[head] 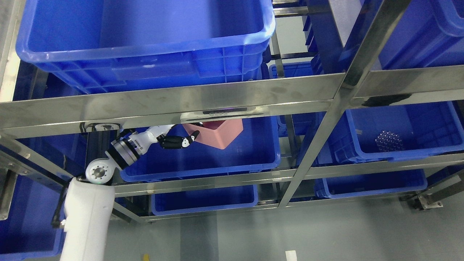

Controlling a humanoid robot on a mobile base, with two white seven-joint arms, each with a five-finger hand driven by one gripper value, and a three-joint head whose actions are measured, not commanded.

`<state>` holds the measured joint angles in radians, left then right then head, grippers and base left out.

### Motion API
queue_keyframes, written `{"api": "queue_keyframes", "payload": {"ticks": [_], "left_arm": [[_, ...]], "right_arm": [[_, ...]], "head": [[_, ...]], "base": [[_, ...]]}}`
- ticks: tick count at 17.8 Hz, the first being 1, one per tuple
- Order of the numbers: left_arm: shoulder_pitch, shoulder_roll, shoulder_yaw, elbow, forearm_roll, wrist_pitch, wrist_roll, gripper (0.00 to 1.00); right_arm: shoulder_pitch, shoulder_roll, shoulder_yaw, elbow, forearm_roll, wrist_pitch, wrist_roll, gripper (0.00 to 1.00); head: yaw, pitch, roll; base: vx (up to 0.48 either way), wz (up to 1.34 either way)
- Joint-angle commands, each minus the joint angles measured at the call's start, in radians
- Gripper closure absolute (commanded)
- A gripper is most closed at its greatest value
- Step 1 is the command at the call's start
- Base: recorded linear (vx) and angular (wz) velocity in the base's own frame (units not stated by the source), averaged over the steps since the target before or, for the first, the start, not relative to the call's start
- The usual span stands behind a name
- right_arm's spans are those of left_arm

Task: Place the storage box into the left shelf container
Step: 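Lower the pink box into the blue bin and release it with the left hand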

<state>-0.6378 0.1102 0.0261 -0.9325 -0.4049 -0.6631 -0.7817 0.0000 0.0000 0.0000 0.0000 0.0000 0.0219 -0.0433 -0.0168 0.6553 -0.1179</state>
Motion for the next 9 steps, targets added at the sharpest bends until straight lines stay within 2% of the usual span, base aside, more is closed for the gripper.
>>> {"api": "queue_keyframes", "payload": {"ticks": [1, 2, 3, 4, 6, 7, 8, 9], "left_arm": [[-0.069, -0.093, 0.054, 0.262, -0.192, 0.000, 0.007, 0.88], [-0.071, -0.093, 0.055, 0.261, -0.192, 0.000, 0.007, 0.78], [-0.071, -0.093, 0.058, 0.256, -0.190, 0.000, 0.007, 0.60], [-0.069, -0.093, 0.075, 0.248, -0.186, 0.000, 0.007, 0.50], [-0.062, -0.093, 0.132, 0.181, -0.178, 0.003, 0.007, 0.37], [-0.054, -0.093, 0.155, 0.117, -0.166, 0.007, 0.007, 0.27], [-0.042, -0.093, 0.156, 0.074, -0.135, 0.016, 0.010, 0.21], [-0.024, -0.093, 0.156, 0.020, -0.070, 0.034, 0.031, 0.20]], "right_arm": [[0.009, -0.017, -0.005, -0.017, 0.002, 0.000, 0.000, 0.00], [0.009, -0.017, -0.005, -0.017, 0.002, 0.000, 0.000, 0.00], [0.009, -0.017, -0.005, -0.017, 0.002, 0.000, 0.000, 0.00], [0.009, -0.017, -0.005, -0.017, 0.002, 0.000, 0.000, 0.00], [0.009, -0.017, -0.005, -0.017, 0.002, 0.000, 0.000, 0.00], [0.009, -0.017, -0.005, -0.017, 0.002, 0.000, 0.000, 0.00], [0.009, -0.017, -0.005, -0.017, 0.002, 0.000, 0.000, 0.00], [0.009, -0.017, -0.005, -0.017, 0.002, 0.000, 0.000, 0.00]], "head": [[0.0000, 0.000, 0.000], [0.0000, 0.000, 0.000], [0.0000, 0.000, 0.000], [0.0000, 0.000, 0.000], [0.0000, 0.000, 0.000], [0.0000, 0.000, 0.000], [0.0000, 0.000, 0.000], [0.0000, 0.000, 0.000]], "base": [[0.000, 0.00], [0.000, 0.00], [0.000, 0.00], [0.000, 0.00], [0.000, 0.00], [0.000, 0.00], [0.000, 0.00], [0.000, 0.00]]}}
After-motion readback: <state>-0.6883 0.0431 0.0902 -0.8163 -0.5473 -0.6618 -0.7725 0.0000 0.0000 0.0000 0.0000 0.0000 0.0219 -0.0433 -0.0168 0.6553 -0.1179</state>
